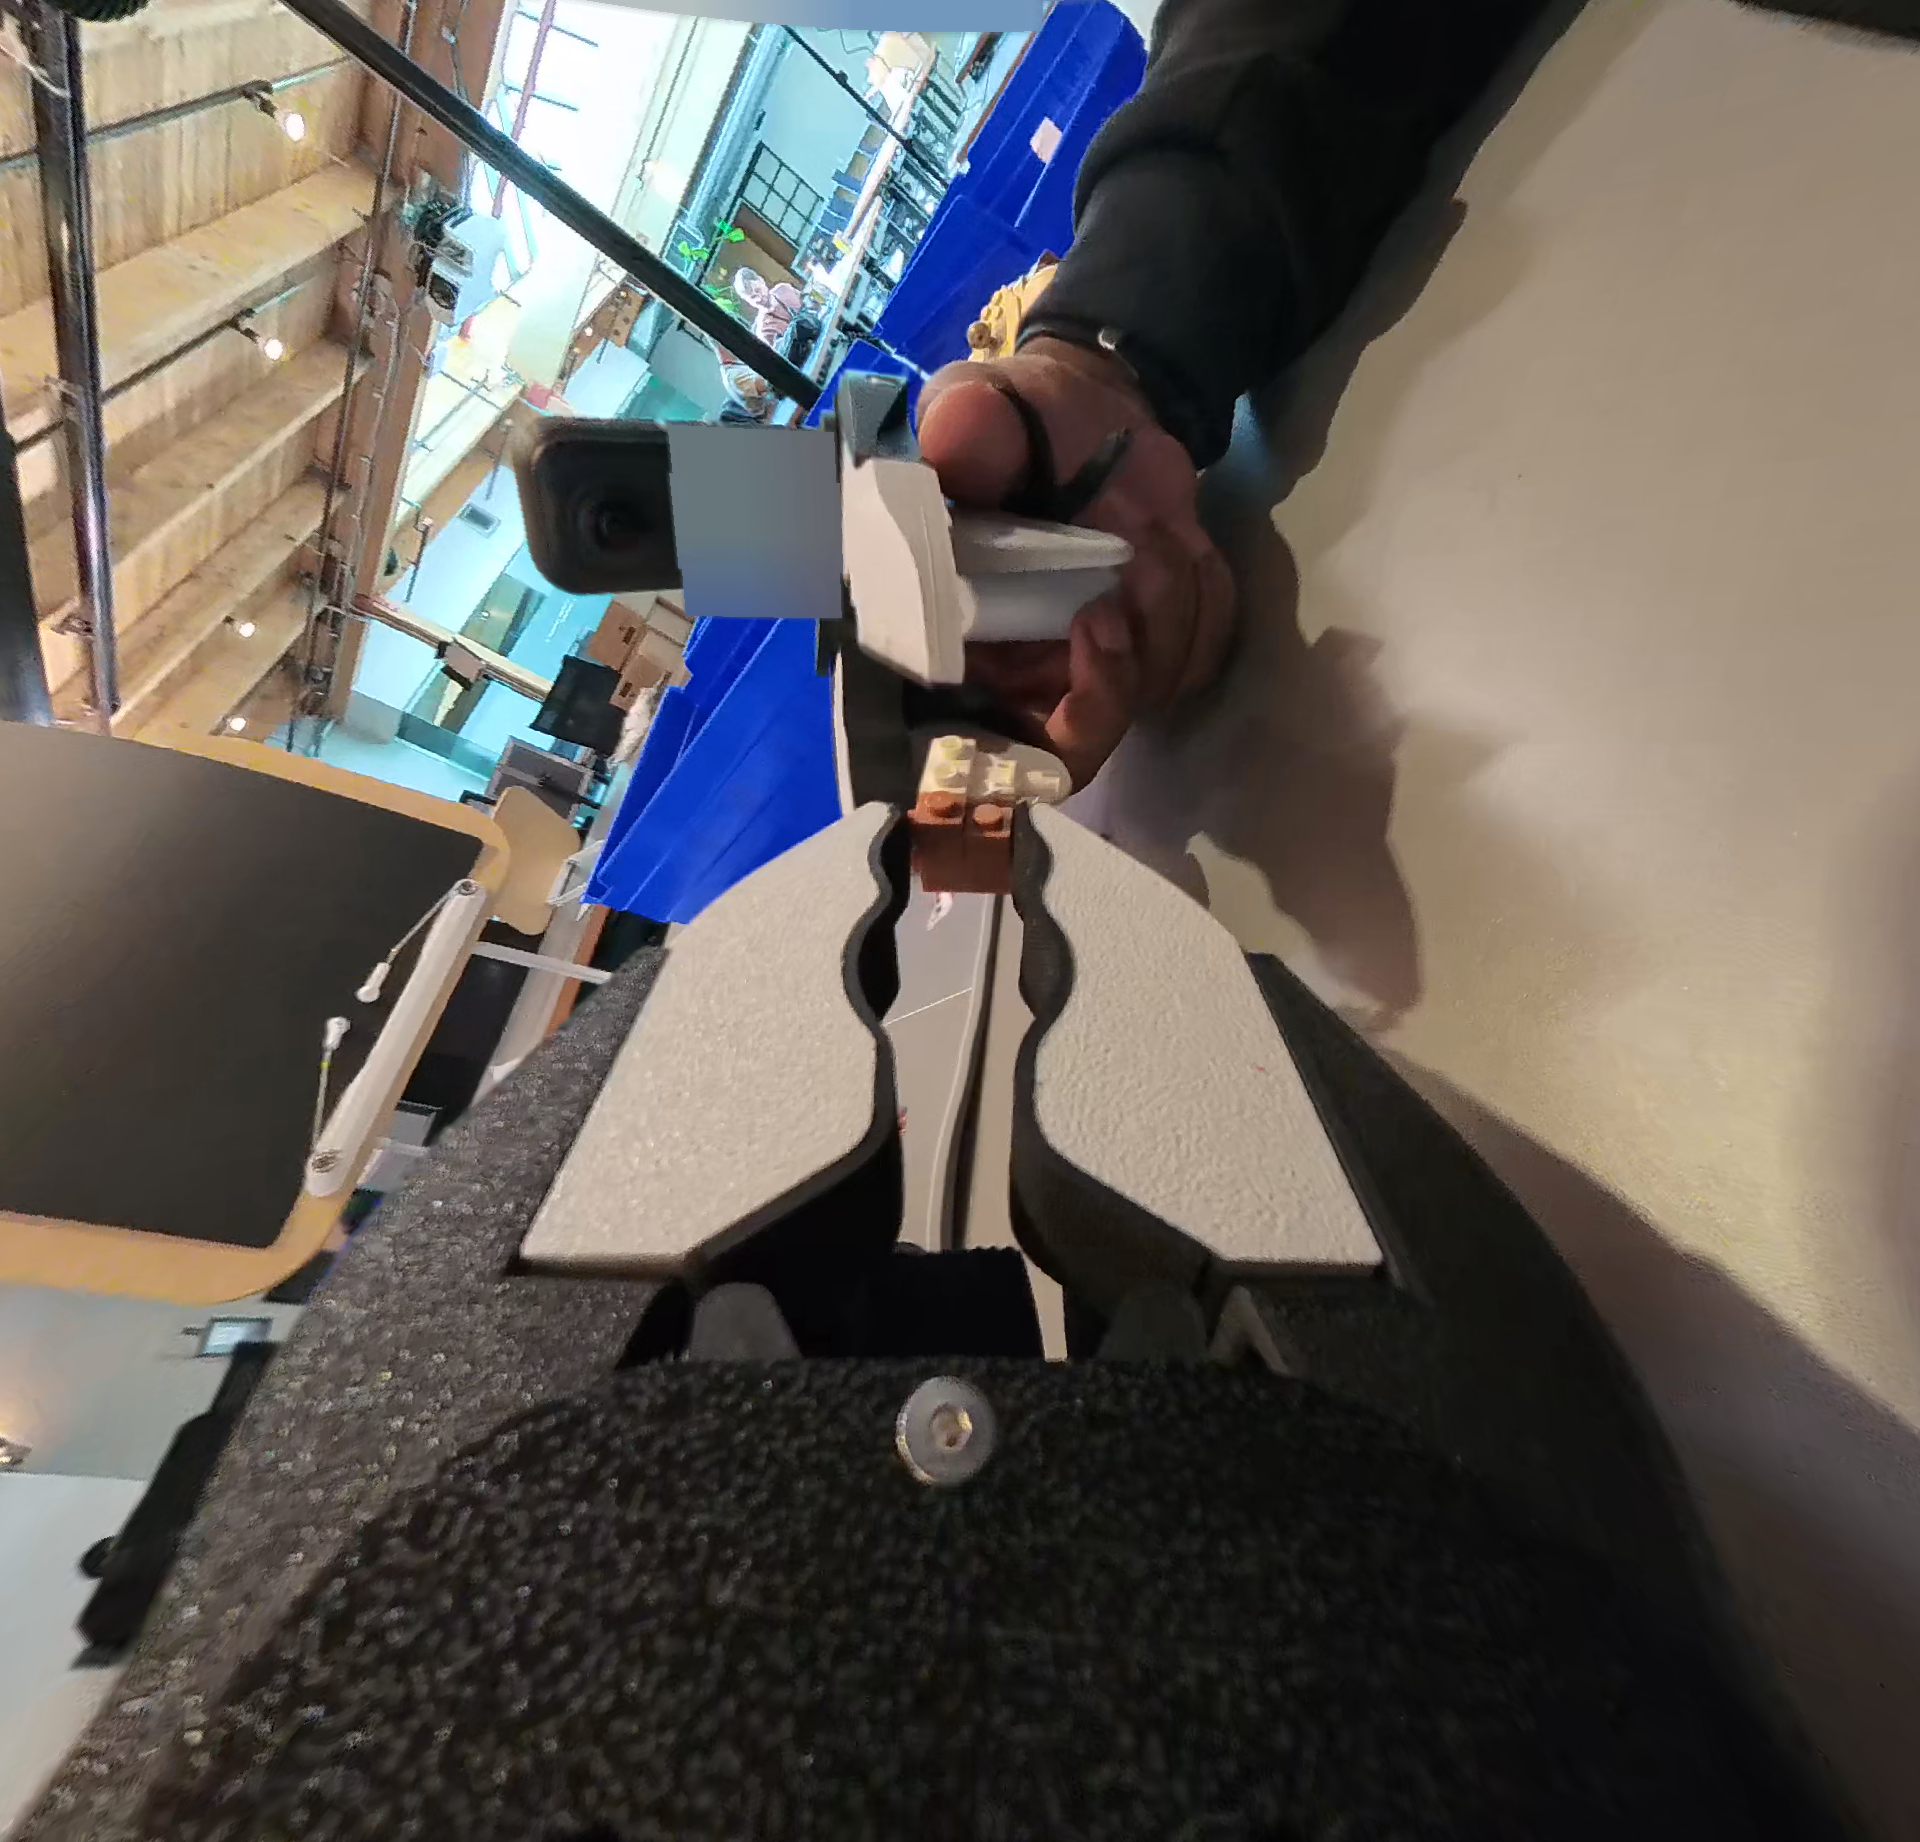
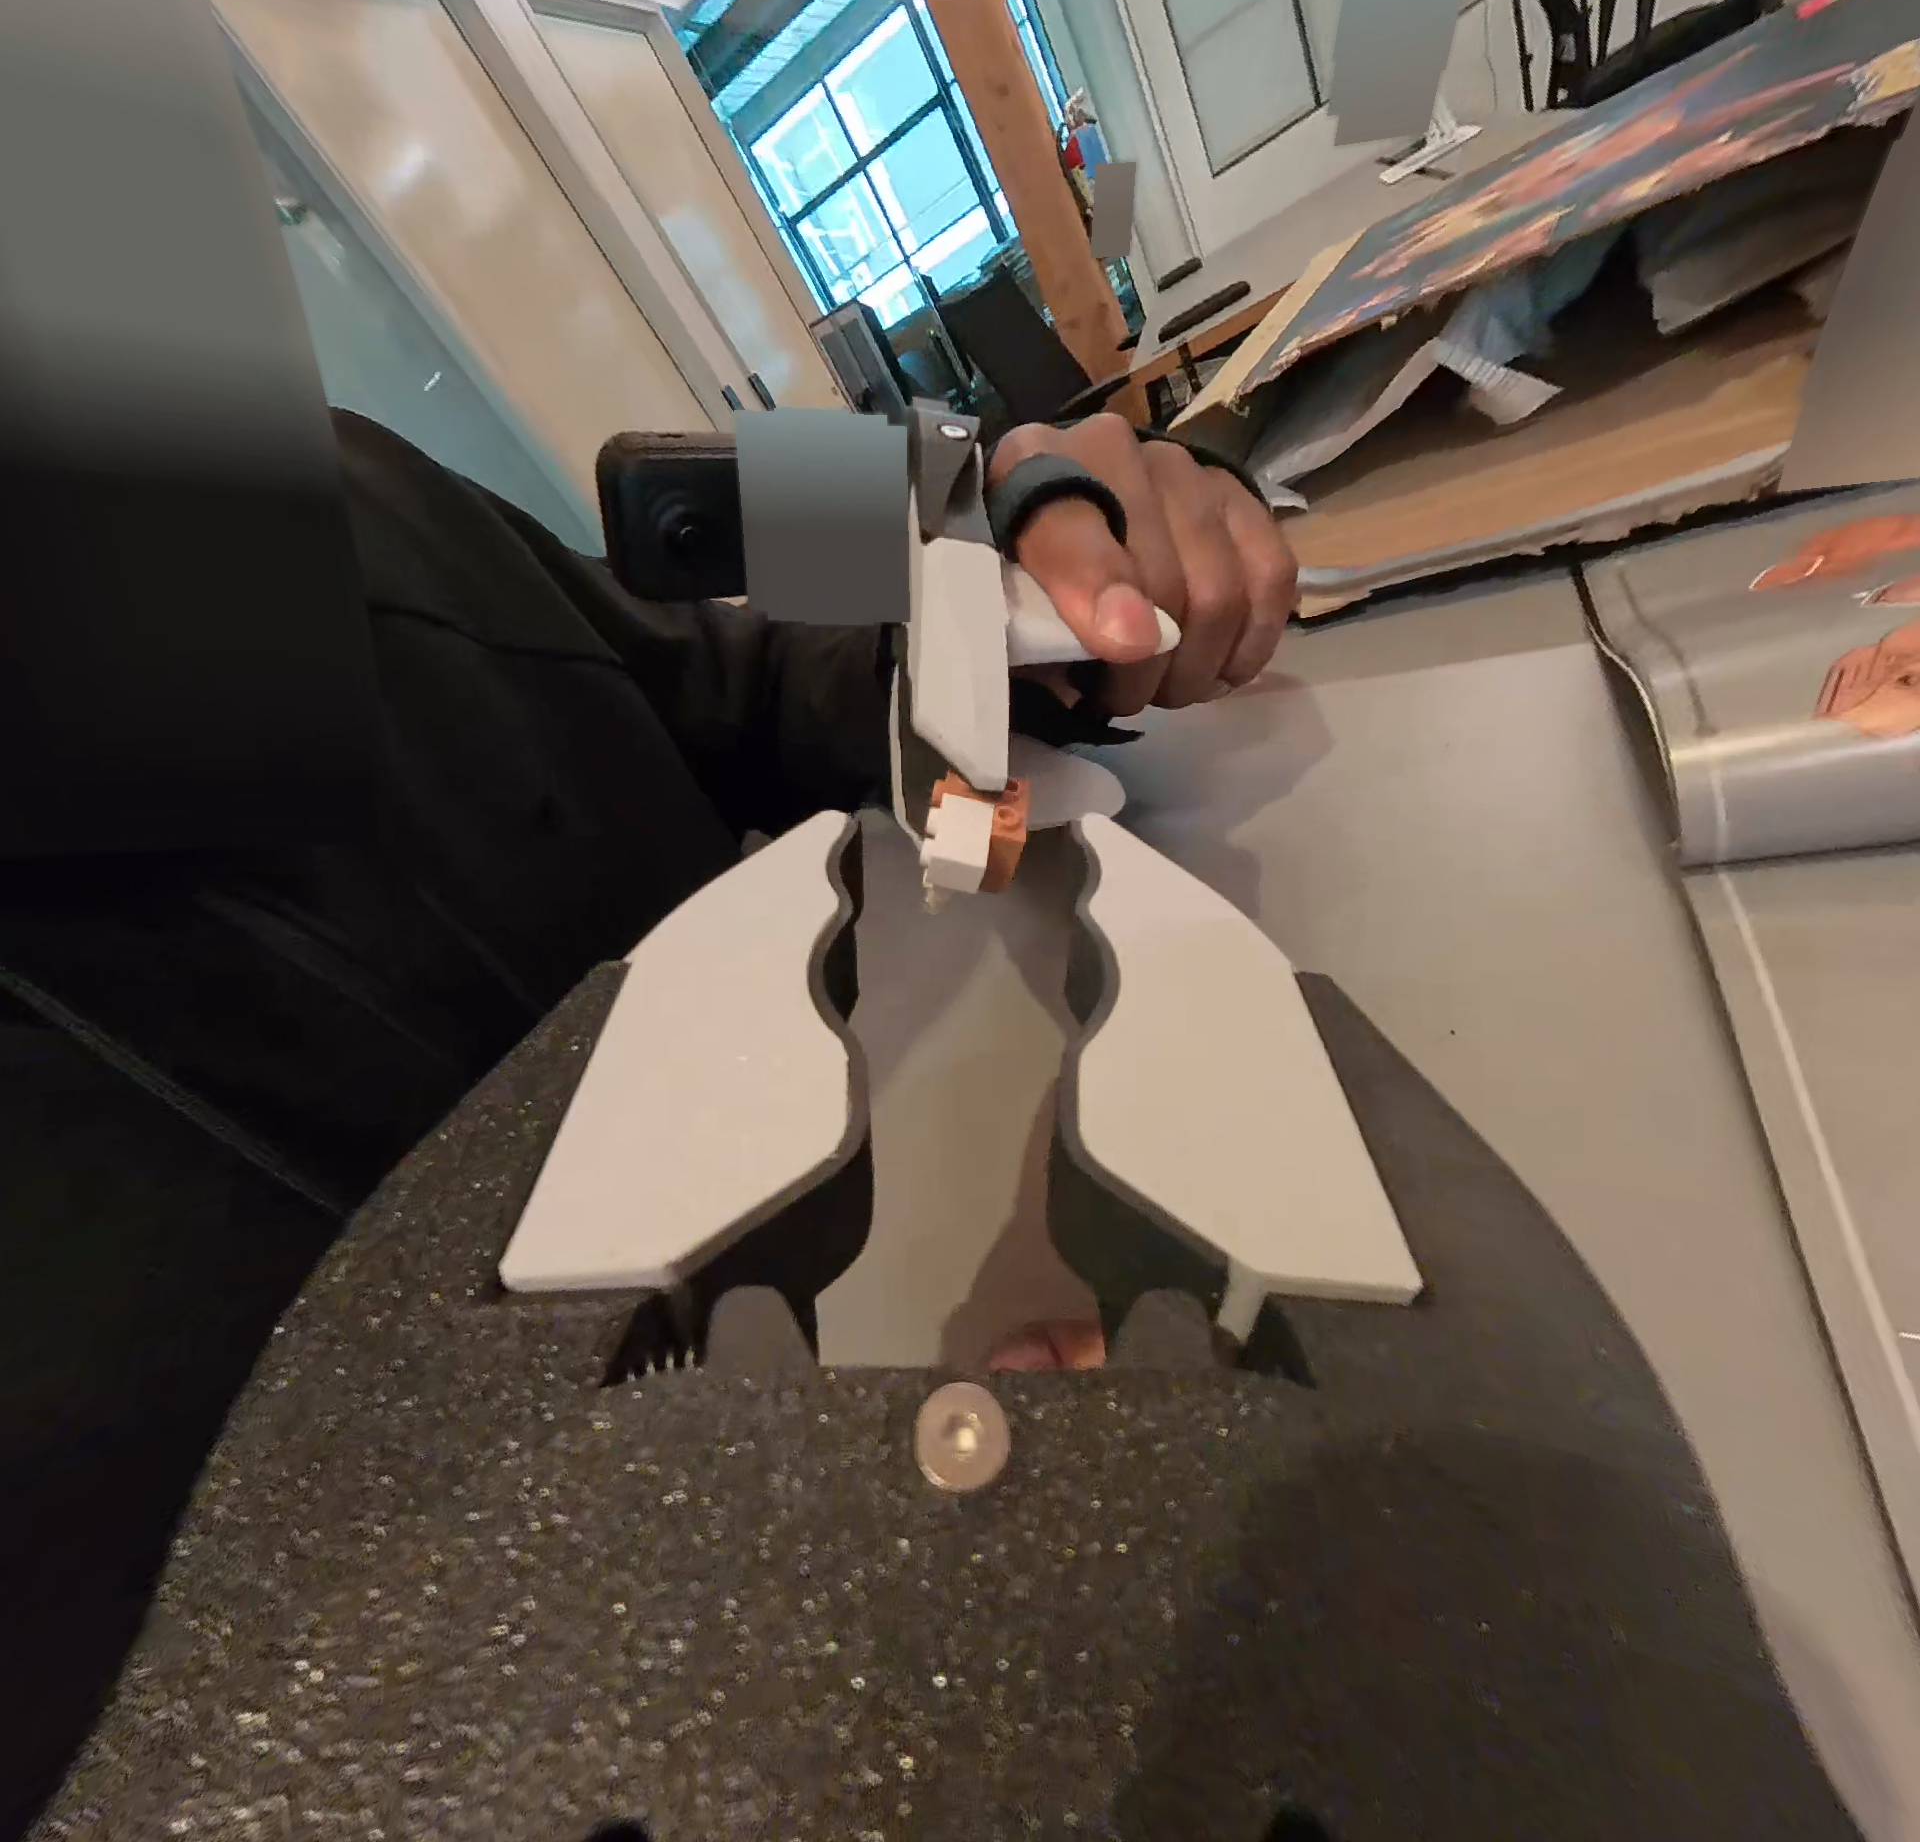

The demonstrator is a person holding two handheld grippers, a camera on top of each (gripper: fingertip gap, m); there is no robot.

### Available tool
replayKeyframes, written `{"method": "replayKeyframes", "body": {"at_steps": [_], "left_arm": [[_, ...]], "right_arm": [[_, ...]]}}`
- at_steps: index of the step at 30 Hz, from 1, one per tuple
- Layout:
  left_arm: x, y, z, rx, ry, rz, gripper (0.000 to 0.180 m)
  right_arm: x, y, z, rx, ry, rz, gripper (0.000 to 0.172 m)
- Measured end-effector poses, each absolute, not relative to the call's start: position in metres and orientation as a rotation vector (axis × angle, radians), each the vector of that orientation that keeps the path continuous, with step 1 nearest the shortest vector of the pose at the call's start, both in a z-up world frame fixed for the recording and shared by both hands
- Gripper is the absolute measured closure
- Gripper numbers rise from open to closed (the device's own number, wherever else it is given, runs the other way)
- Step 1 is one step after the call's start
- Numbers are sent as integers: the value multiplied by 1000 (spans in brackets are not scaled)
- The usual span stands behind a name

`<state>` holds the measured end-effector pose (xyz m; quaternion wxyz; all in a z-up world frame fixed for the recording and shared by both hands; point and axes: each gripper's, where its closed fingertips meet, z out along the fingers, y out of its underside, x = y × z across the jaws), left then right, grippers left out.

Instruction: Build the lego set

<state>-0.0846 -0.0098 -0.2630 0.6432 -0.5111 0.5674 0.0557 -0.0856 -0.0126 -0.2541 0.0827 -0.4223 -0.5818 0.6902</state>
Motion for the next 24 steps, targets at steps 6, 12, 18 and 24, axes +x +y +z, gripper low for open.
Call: {"method": "replayKeyframes", "body": {"at_steps": [6, 12, 18, 24], "left_arm": [[-84, -9, -264, -1142, 1310, 179, 162], [-84, -10, -270, -1142, 1348, 212, 162], [-85, -10, -275, -1153, 1374, 219, 162], [-88, -6, -278, -1180, 1371, 230, 162]], "right_arm": [[-91, -15, -261, -1282, -1753, 1947, 146], [-92, -16, -266, -1250, -1789, 1849, 153], [-92, -16, -271, -1230, -1827, 1760, 154], [-95, -13, -273, -1192, -1822, 1632, 154]]}}
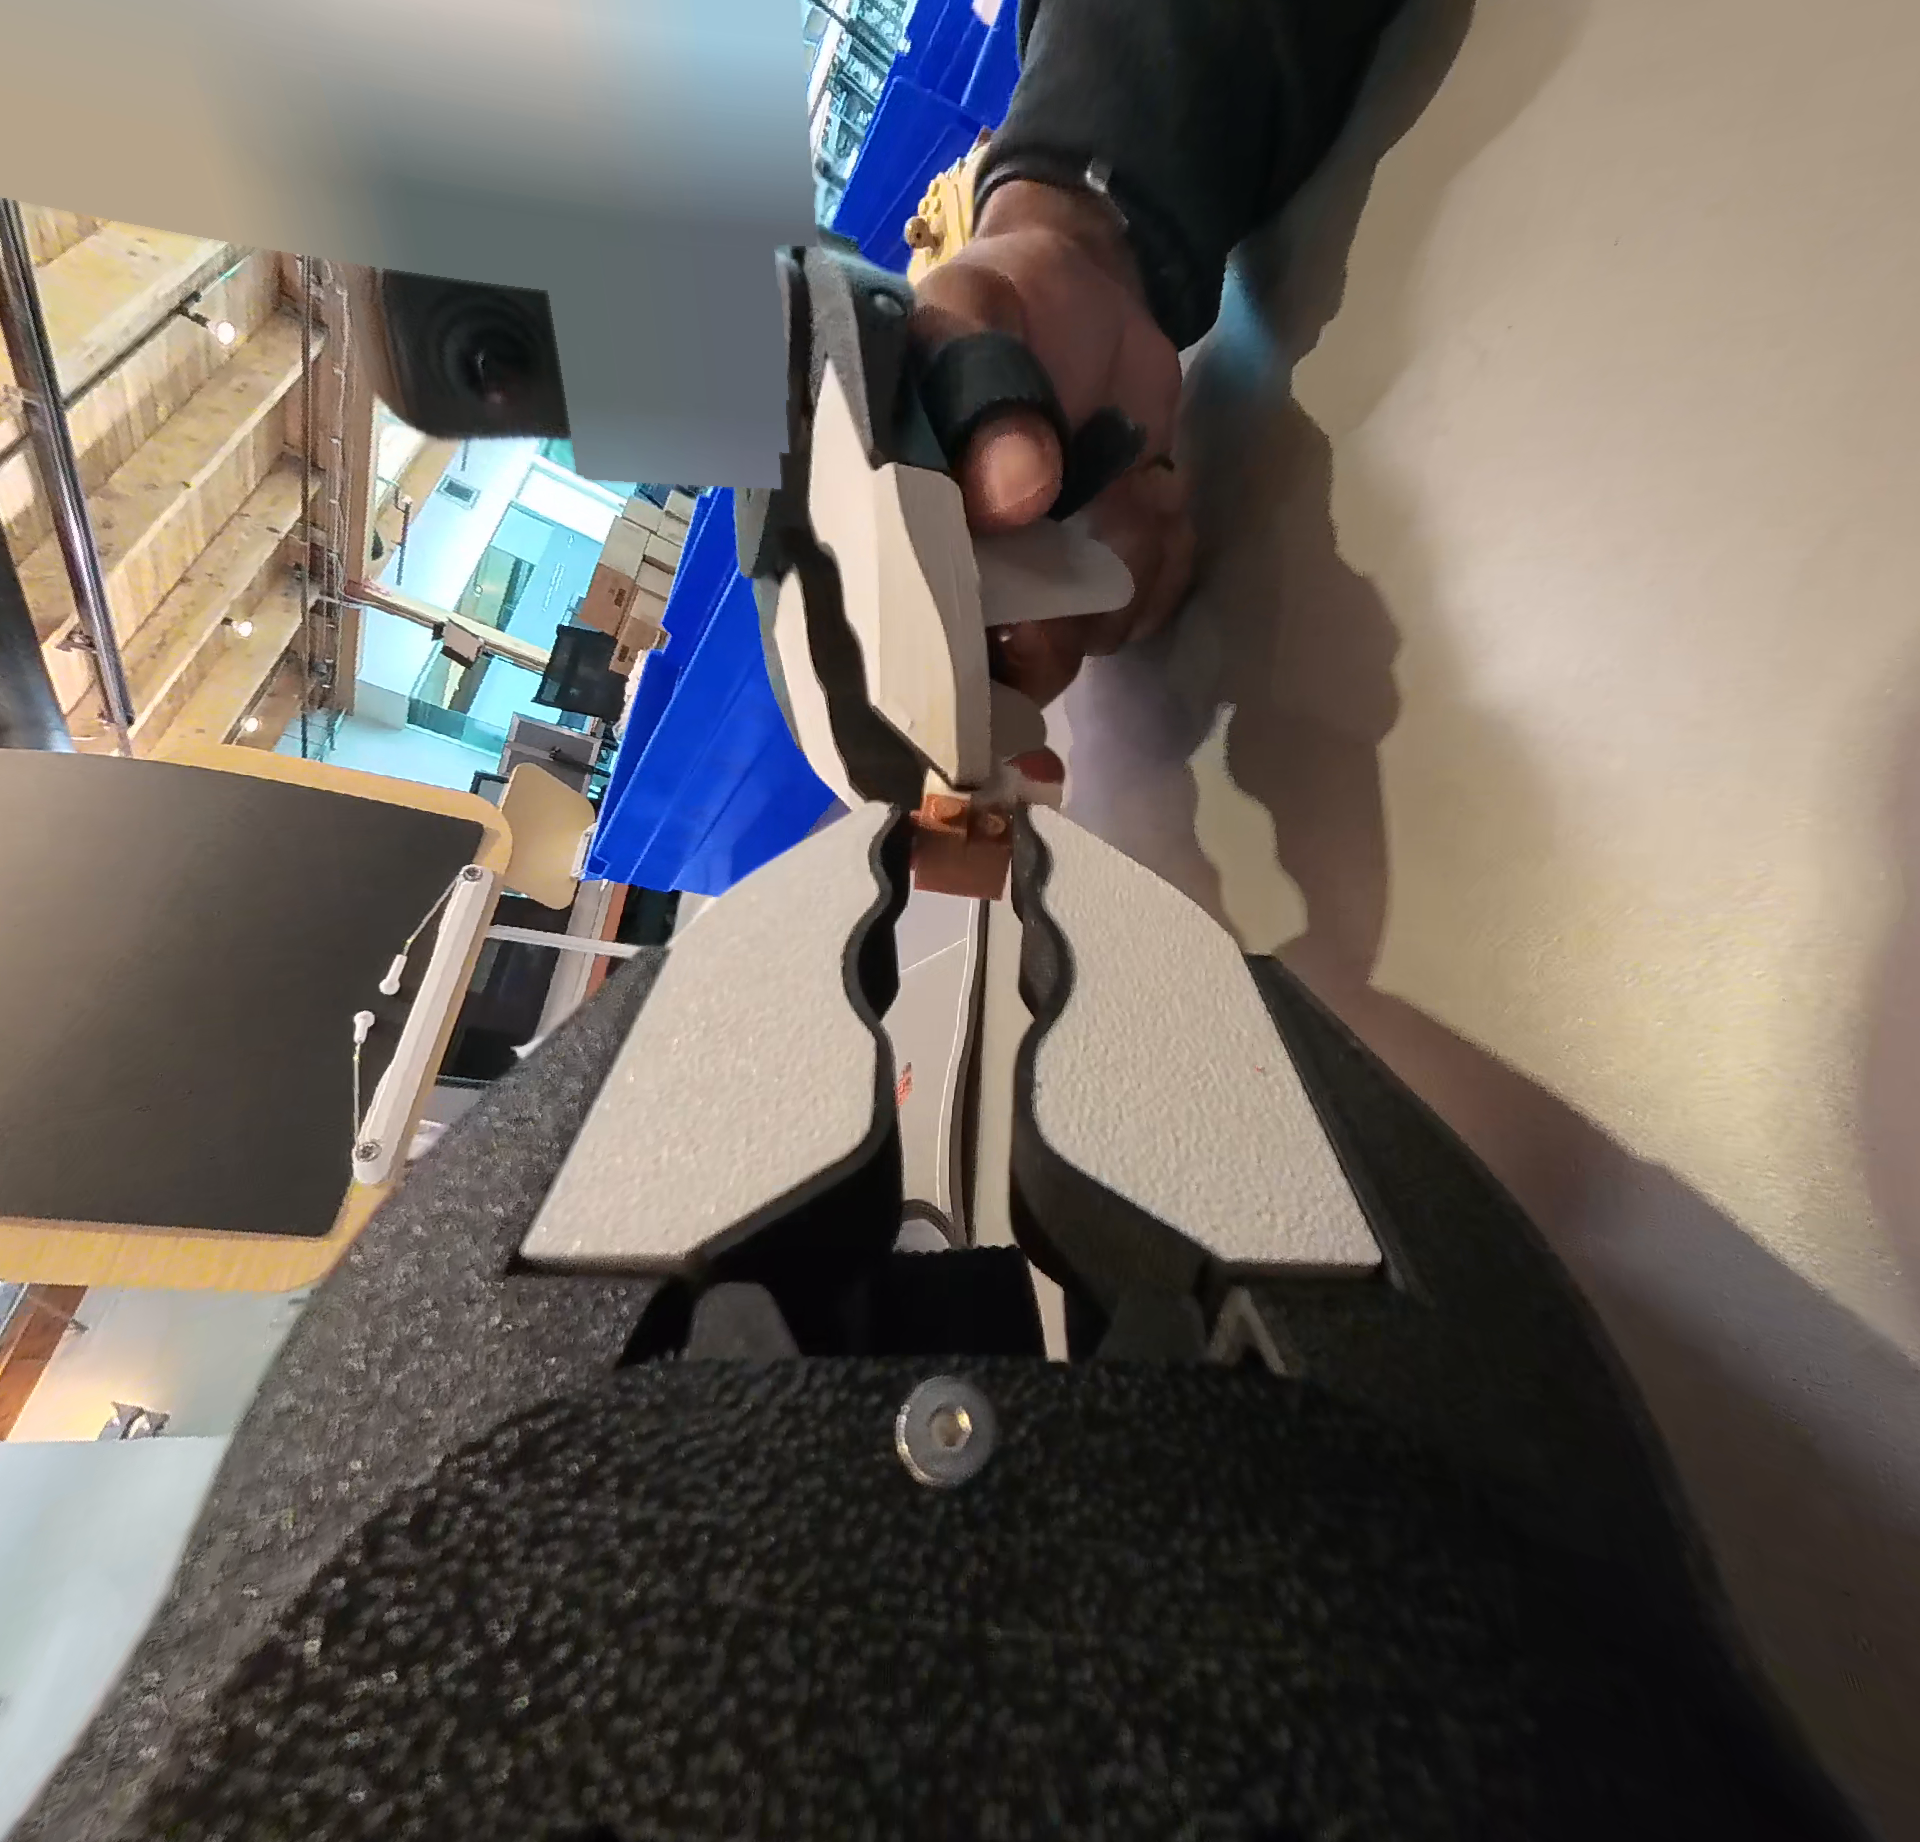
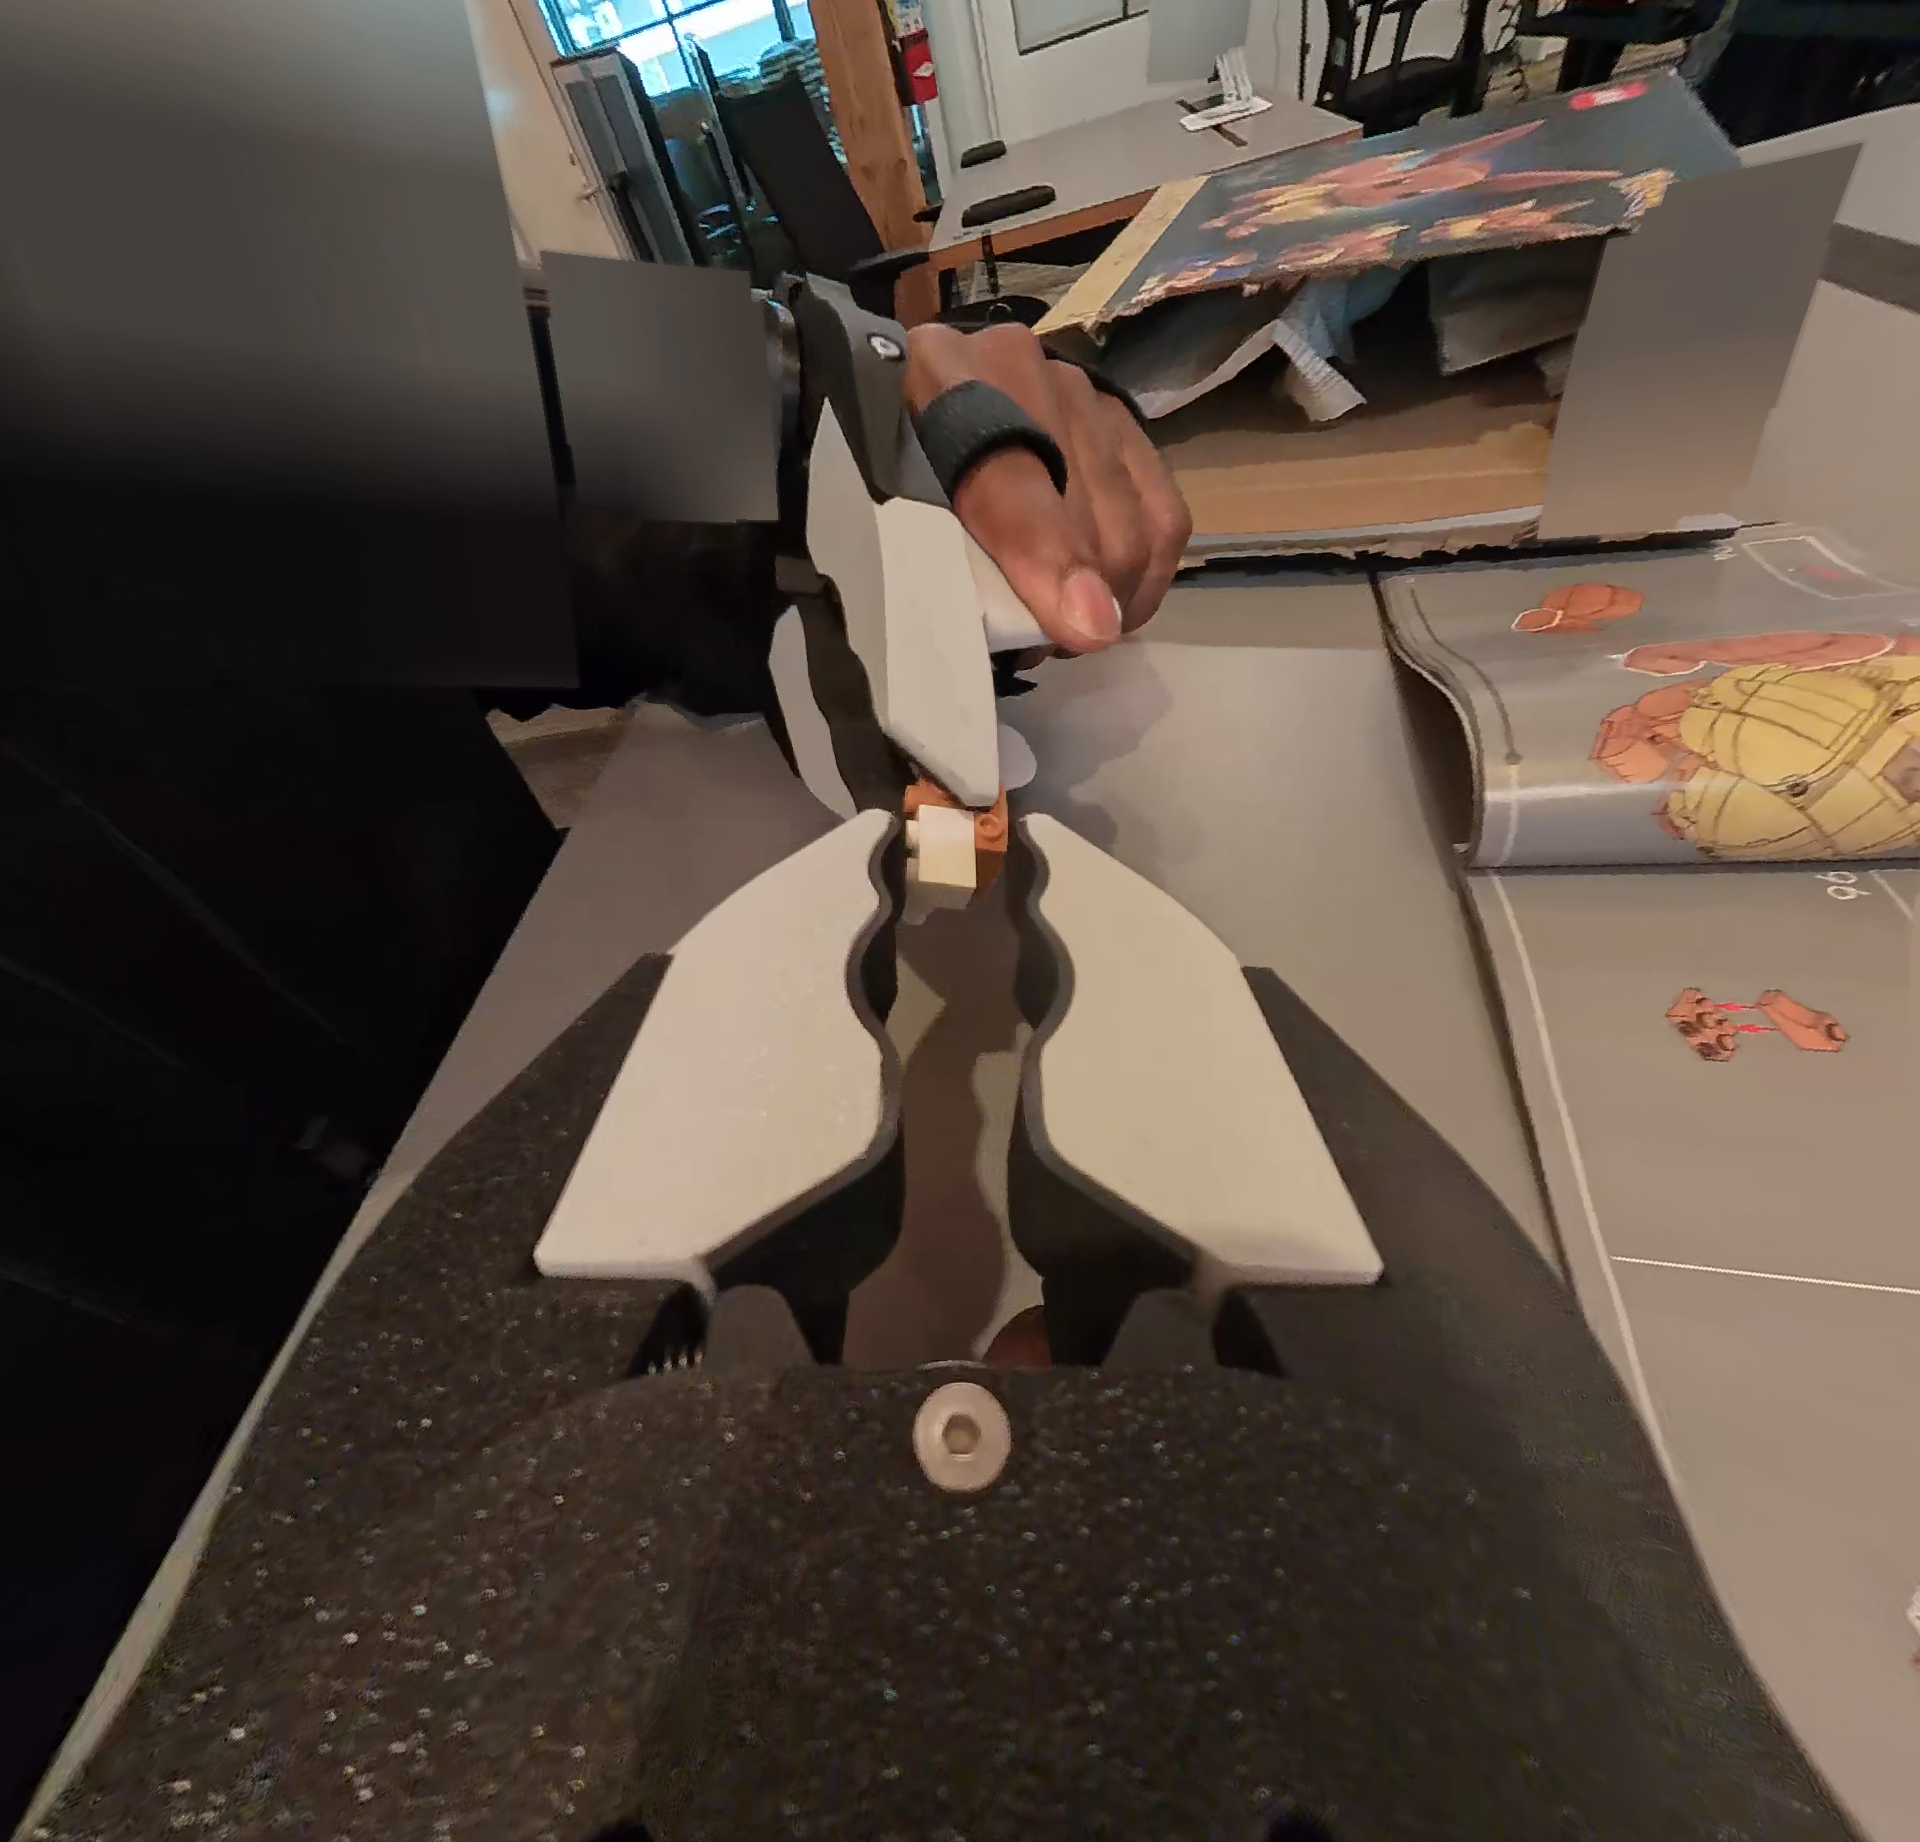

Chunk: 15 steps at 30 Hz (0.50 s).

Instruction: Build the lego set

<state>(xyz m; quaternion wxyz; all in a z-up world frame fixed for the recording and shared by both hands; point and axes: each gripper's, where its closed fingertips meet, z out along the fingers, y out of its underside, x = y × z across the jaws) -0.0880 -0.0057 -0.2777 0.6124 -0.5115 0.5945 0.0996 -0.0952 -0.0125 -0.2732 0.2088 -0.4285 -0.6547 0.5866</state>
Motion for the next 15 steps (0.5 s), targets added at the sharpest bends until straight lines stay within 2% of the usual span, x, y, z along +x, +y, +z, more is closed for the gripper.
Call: {"method": "replayKeyframes", "body": {"at_steps": [6, 15], "left_arm": [[-98, 0, -278, -1272, 1292, 128, 158], [-102, -4, -271, -1519, 1025, -489, 155]], "right_arm": [[-98, -4, -272, -1150, -1777, 1556, 154], [-96, 0, -276, -1010, -1813, 1407, 154]]}}
